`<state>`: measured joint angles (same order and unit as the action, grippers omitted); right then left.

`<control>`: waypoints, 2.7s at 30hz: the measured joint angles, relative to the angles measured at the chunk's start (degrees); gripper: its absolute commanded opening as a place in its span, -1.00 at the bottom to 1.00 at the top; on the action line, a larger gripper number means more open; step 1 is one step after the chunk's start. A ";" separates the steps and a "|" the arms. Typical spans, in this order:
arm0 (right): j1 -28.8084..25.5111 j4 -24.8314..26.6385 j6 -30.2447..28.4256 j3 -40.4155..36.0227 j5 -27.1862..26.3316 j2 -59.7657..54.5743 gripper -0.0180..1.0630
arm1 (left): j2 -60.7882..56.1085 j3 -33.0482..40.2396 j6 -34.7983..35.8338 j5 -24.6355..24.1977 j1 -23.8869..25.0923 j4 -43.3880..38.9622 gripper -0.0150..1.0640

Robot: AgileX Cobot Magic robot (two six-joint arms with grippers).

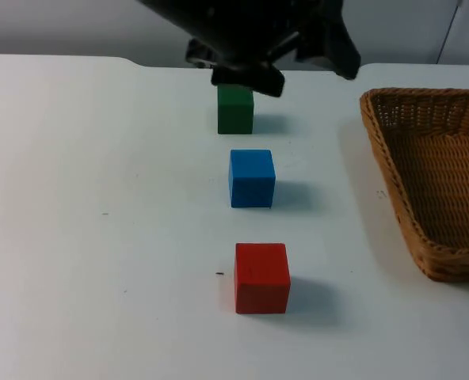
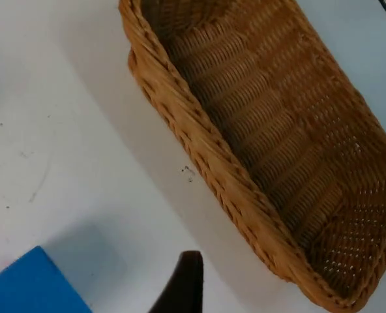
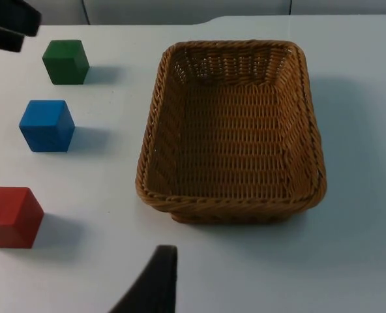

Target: Pick up the basket with the left hand and place the blue cube into the basket with the right hand.

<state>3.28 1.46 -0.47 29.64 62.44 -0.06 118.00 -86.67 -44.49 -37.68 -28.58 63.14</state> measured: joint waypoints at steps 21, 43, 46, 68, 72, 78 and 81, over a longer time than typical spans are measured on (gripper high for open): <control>0.00 0.00 0.00 0.00 0.00 0.00 0.96 | 22.76 -24.86 14.30 -1.25 -8.85 -7.78 0.58; 0.00 0.00 0.00 0.00 0.00 0.00 0.96 | 27.10 -26.09 16.15 2.08 -8.85 -8.58 0.58; 0.00 0.00 0.00 0.00 0.00 0.00 0.96 | 27.10 -26.18 16.15 3.07 -8.98 -8.58 0.55; 0.00 0.00 0.00 0.00 0.00 0.00 0.96 | 30.05 -26.18 16.70 5.66 -12.04 -7.79 0.20; 0.00 0.00 0.00 0.00 0.00 0.00 0.96 | 30.05 -26.18 17.72 5.89 -12.14 -6.60 -0.40; 0.00 0.00 0.00 0.00 0.00 0.00 0.96 | 30.13 -26.54 18.87 5.98 -12.18 -4.75 -0.97; 0.00 0.00 0.00 0.00 0.00 0.00 0.96 | 29.51 -26.68 20.67 6.23 -12.49 -4.94 -0.97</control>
<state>3.28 1.46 -0.47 29.64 62.44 -0.06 147.50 -113.34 -23.82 -31.45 -41.07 58.19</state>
